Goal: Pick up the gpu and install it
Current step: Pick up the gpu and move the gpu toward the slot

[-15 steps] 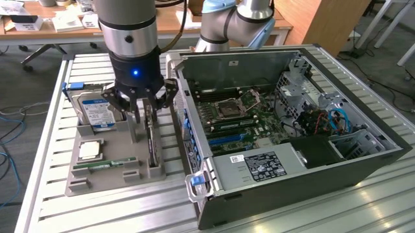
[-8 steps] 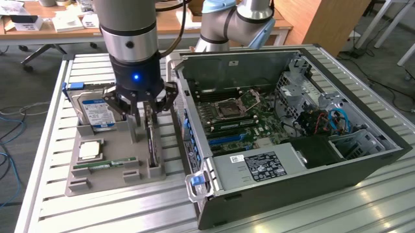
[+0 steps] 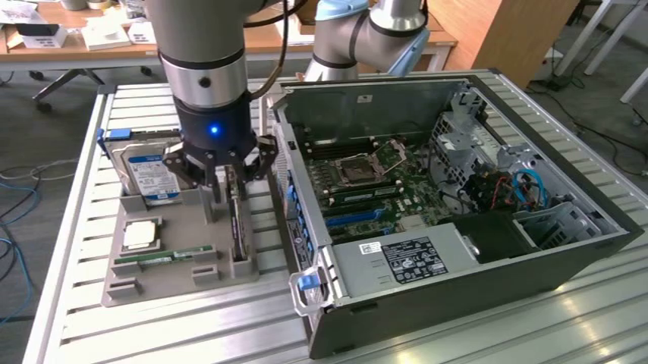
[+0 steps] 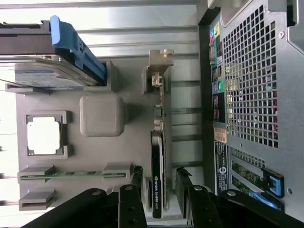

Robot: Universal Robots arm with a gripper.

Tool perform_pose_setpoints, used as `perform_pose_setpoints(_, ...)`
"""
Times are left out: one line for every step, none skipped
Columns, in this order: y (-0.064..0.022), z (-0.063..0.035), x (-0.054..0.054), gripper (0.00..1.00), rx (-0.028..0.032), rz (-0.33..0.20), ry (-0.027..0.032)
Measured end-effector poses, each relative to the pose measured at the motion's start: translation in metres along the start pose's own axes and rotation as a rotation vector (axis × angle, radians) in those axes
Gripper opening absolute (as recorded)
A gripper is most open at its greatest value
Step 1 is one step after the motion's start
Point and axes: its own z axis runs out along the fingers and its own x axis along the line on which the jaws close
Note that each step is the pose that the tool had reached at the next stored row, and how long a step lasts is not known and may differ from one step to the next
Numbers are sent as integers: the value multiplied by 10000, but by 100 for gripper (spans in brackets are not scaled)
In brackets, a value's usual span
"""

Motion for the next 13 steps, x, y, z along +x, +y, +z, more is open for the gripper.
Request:
perform_pose_setpoints(-1,15,0,41,1,0,1)
perform_pose_setpoints(-2,30,1,41,1,0,1)
perform_pose_setpoints(-2,44,1,41,1,0,1)
perform_pose_setpoints(-3,59,2,41,2,0,1)
perform_pose_setpoints(-3,73,2,41,1,0,1)
perform_pose_setpoints(-4,86,2,41,1,0,1)
perform_pose_setpoints(-5,97,3,41,1,0,1)
perform_pose_setpoints(-5,101,3,41,2,0,2)
perform_pose_setpoints(-5,101,3,41,4,0,2)
perform_pose_setpoints(-5,101,3,41,4,0,3)
perform_pose_setpoints(-5,101,3,41,4,0,3)
perform_pose_setpoints(-5,103,2,41,3,0,1)
perform_pose_setpoints(-4,106,-1,41,-1,2,-3)
